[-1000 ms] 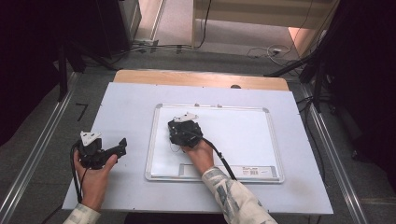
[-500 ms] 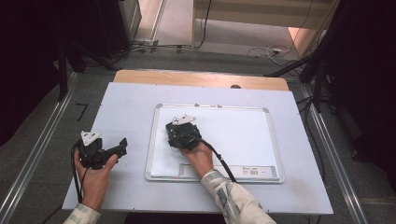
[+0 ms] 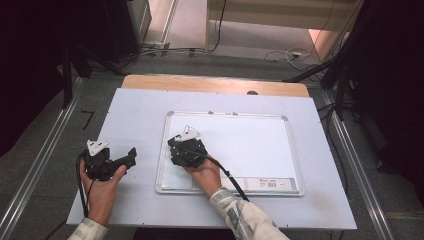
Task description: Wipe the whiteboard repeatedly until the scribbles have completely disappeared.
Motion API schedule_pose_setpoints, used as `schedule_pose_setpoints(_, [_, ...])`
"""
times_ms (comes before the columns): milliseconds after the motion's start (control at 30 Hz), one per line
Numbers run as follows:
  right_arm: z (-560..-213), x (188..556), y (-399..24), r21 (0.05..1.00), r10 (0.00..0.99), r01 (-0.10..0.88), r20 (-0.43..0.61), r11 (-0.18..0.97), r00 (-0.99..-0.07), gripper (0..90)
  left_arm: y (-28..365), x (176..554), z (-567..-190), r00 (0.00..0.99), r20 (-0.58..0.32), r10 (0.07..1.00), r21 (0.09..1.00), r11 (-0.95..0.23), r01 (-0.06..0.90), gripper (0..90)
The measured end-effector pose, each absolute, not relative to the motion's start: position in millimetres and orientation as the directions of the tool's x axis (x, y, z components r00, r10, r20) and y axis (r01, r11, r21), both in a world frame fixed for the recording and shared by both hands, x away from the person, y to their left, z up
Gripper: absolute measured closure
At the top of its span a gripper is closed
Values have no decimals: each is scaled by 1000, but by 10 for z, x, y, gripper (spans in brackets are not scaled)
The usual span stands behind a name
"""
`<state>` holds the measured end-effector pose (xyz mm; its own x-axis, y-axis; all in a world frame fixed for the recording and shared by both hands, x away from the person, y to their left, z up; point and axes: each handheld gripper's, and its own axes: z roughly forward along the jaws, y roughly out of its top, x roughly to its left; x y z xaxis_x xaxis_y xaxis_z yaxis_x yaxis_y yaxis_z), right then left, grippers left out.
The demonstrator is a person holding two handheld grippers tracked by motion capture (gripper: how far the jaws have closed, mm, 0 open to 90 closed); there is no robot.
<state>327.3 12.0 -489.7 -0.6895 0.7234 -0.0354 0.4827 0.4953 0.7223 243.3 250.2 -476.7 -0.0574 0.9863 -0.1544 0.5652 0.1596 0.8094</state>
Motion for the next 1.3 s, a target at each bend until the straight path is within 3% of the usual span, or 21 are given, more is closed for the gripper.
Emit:
schedule_pose_setpoints(900, [-4871,3876,-392,726,836,560,-38,399,-547,380,2541,2407,-4772,-69,-161,984,808,172,564,65])
schedule_pose_setpoints(1300, [-4869,3976,-345,728,849,563,-49,392,-527,381,2516,2435,-4779,-63,-160,985,806,167,568,65])
